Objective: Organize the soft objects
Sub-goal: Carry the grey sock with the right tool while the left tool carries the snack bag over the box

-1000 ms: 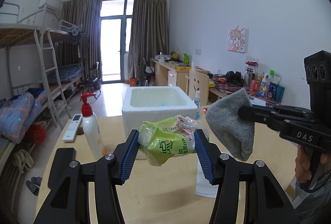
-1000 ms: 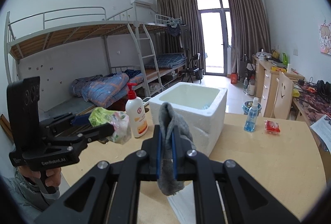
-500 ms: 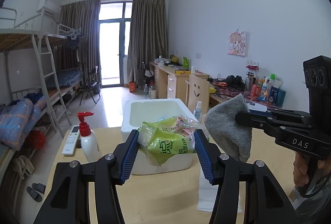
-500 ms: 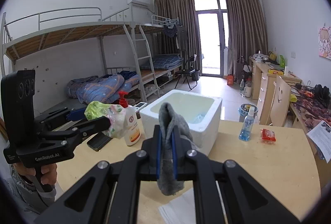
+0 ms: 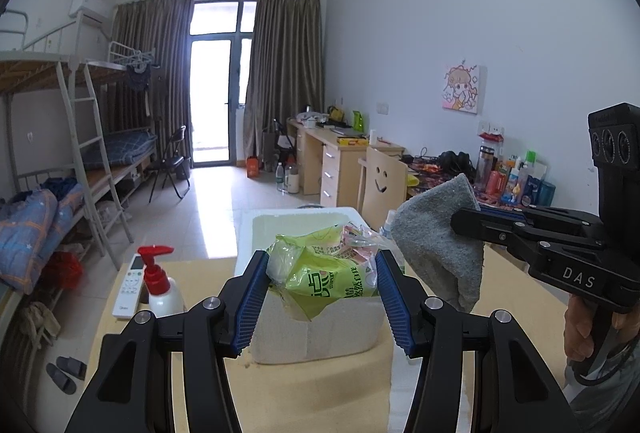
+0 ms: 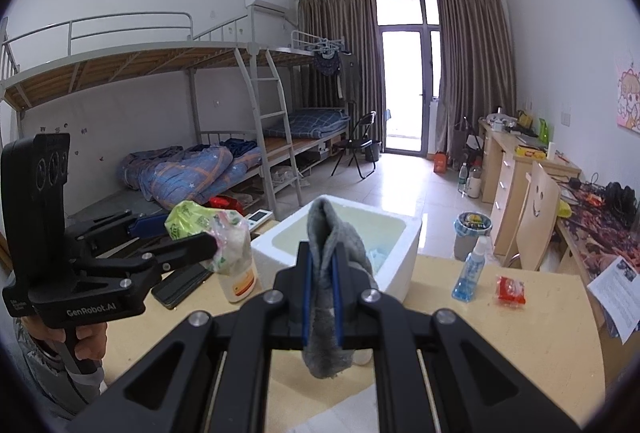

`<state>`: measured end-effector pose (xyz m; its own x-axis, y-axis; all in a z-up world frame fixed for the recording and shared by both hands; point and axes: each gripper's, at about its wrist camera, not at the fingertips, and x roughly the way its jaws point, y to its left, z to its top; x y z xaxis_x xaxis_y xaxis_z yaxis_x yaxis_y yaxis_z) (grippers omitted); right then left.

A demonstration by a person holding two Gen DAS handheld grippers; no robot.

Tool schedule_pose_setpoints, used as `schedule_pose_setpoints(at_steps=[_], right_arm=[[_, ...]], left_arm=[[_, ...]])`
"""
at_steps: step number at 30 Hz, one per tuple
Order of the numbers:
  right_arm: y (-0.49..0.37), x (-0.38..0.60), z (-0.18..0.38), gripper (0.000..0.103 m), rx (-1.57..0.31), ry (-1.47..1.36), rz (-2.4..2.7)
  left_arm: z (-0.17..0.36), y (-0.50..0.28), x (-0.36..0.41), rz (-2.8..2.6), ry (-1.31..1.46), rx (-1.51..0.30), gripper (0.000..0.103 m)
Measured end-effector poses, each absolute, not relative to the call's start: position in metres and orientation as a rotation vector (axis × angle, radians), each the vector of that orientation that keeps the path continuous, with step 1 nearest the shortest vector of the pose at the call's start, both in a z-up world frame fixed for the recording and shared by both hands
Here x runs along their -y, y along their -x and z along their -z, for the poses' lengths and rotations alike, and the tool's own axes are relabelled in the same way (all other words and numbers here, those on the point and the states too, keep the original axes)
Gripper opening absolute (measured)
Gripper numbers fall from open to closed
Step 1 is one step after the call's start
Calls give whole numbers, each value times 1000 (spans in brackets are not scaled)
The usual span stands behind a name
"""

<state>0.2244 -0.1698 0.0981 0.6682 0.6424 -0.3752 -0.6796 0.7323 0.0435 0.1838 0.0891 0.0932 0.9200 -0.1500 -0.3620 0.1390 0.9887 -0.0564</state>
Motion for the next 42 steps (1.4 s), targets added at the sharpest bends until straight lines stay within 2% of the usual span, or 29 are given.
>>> schedule_pose_setpoints(at_steps=[23, 42], right_arm=[[-279, 141, -96, 12, -411, 104, -740], [-320, 102, -82, 12, -481, 122, -791]], left_arm=[[-98, -227, -102, 122, 20, -373, 56], [-97, -224, -119, 40, 19, -372, 56]])
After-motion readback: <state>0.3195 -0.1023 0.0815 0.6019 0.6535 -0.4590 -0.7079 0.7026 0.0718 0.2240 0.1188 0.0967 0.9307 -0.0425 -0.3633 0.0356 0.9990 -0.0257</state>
